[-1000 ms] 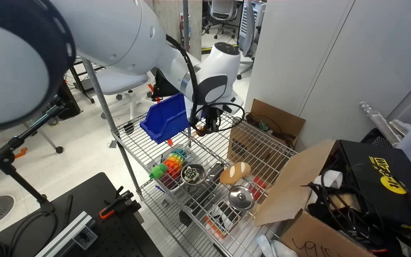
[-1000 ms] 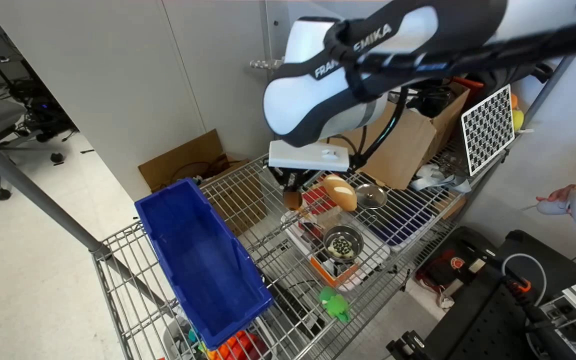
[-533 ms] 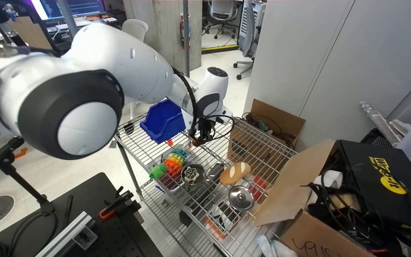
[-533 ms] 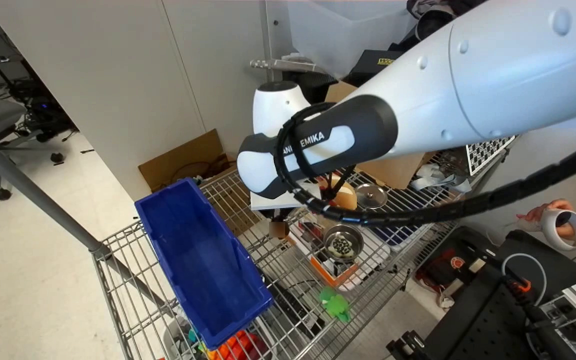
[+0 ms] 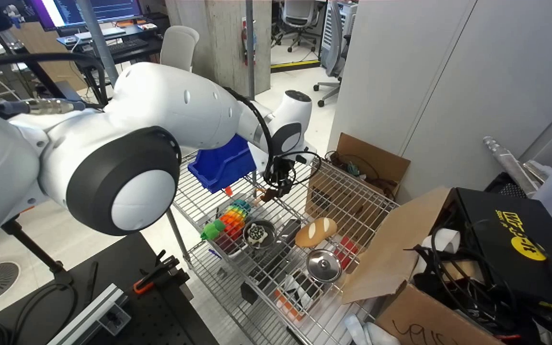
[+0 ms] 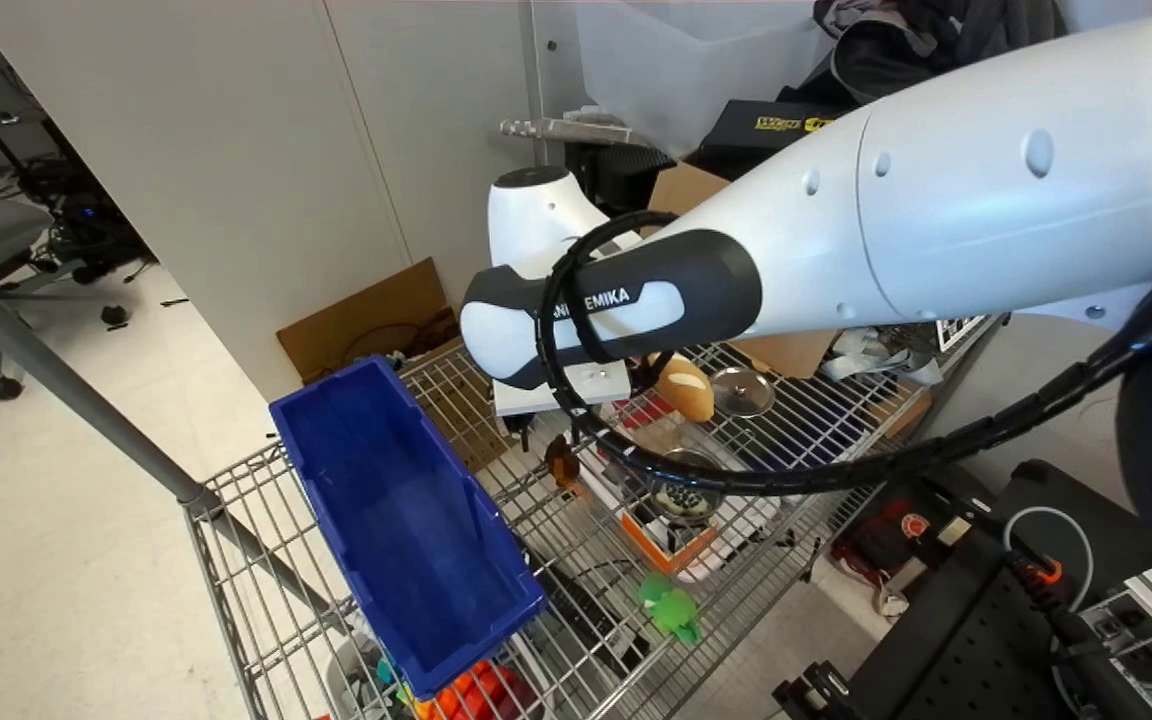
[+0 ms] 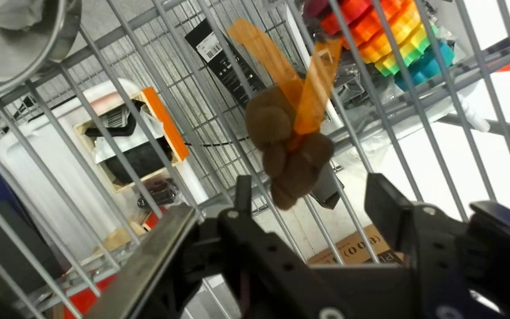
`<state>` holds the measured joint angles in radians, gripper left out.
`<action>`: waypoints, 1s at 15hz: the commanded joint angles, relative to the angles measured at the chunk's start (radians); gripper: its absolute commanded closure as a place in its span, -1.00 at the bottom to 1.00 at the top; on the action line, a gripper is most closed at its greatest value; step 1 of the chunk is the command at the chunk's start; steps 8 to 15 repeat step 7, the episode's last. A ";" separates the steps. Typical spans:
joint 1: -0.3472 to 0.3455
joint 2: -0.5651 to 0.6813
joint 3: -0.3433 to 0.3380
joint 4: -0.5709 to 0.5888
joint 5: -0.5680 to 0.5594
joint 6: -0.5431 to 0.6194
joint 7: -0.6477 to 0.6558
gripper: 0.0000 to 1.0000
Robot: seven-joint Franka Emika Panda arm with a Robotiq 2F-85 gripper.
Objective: Move the plush toy
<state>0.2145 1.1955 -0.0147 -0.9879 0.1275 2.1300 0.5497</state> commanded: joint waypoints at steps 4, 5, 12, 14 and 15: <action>-0.026 -0.084 0.005 -0.019 -0.005 -0.040 -0.084 -1.00; -0.032 -0.111 0.005 -0.034 -0.005 -0.044 -0.089 -1.00; -0.034 -0.111 0.005 -0.035 -0.005 -0.045 -0.089 -1.00; -0.034 -0.111 0.005 -0.035 -0.005 -0.045 -0.089 -1.00; -0.034 -0.111 0.005 -0.035 -0.005 -0.045 -0.089 -1.00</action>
